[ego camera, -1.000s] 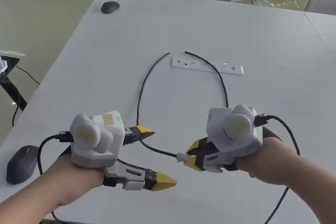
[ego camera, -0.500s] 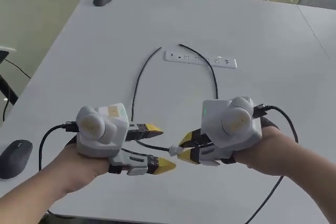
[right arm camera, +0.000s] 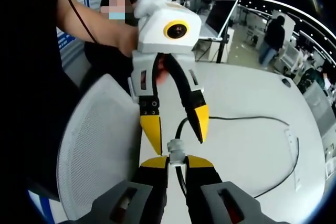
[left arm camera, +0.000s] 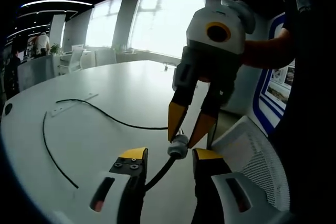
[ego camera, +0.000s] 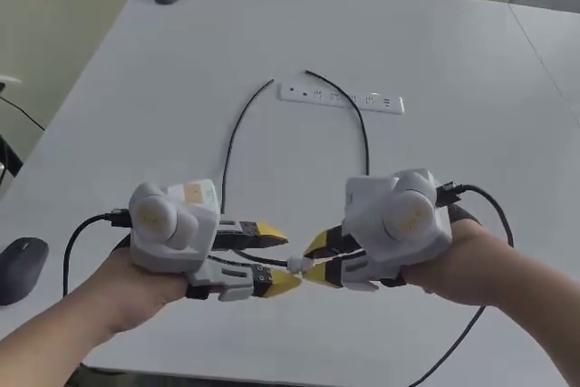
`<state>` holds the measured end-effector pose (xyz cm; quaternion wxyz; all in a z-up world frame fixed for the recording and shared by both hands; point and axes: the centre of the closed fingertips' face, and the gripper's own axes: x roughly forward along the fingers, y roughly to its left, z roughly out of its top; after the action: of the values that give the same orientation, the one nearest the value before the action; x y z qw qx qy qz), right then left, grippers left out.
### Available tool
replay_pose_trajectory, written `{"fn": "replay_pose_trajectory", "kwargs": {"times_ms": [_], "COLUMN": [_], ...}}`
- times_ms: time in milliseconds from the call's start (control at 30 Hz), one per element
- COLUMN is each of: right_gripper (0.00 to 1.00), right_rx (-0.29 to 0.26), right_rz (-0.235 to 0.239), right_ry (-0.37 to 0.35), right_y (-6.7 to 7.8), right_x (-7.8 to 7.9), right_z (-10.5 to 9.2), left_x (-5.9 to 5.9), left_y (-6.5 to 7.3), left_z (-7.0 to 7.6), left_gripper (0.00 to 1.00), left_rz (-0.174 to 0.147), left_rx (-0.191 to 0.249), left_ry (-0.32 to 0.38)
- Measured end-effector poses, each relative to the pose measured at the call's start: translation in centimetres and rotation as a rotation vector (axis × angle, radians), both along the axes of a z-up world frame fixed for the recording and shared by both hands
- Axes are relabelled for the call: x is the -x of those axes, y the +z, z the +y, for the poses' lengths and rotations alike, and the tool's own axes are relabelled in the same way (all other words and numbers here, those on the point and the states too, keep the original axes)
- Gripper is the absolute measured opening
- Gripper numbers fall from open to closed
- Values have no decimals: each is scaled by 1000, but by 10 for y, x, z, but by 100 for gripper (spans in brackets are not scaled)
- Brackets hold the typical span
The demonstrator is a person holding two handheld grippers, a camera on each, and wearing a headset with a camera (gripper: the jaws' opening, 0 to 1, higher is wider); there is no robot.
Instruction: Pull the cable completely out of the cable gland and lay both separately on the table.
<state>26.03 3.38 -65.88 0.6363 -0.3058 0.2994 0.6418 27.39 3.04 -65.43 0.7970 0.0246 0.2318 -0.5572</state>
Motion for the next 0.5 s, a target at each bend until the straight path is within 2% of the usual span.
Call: {"fn": "replay_pose_trajectory", "kwargs": {"times_ms": [167,233,400,500], "right_gripper": [6,6,6,6], "right_rx": [-1,3,-2,-7], "right_rz": [0,-4,-15,-12], "right_ry": [12,14,12,13], "right_y": [0,-1,-2,-2], "right_x": [1,1,0,0], "right_z": [0,-1,-1,-1], "left_x": [3,2,4,6], "left_y": [-2,-2,0,0], "left_z": [-2,-2,-4,-5], "left_gripper": [31,28,19,17], "left_rz": [3,-5,10,-2], "left_rx": [-5,-6,13,13], "left_ry": [-23,-26,-40,-55]}}
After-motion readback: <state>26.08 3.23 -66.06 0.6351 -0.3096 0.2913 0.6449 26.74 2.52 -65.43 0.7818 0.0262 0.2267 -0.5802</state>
